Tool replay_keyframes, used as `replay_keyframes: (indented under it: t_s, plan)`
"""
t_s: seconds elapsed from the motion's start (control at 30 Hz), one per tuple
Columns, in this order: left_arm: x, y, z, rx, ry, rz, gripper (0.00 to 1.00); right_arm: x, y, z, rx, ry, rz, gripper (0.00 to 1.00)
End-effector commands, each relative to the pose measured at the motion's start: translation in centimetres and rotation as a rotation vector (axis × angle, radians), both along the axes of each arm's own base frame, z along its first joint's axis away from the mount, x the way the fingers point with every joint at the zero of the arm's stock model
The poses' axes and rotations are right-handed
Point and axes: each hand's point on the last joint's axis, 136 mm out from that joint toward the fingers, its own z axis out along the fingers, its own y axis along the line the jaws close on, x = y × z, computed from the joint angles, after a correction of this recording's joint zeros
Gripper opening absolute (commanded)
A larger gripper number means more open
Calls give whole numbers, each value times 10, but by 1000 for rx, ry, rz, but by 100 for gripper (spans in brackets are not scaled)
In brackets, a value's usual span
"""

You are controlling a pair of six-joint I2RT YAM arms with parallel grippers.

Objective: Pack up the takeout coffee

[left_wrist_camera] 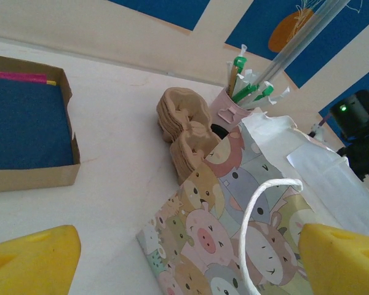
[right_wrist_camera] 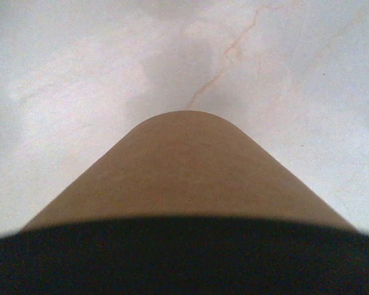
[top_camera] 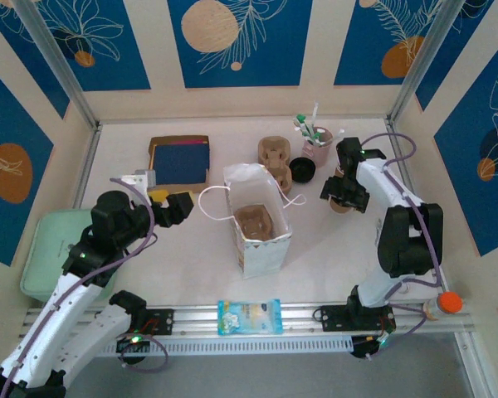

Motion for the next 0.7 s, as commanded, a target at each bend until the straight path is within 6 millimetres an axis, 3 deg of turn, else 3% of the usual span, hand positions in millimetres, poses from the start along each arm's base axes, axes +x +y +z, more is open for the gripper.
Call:
replay_keyframes:
  t_s: [0.0,0.3,0.67]
  plan:
    - [-2,4,12,-9,-31,5,92,-6,12,28,33,-24,46,62]
    - [-1,0,21,-29,-41,-9,91,-6,50,95,153,-144,162,61]
    - [0,-7,26,-48,-36,-41,91,-23,100,178,360,-313,328,60]
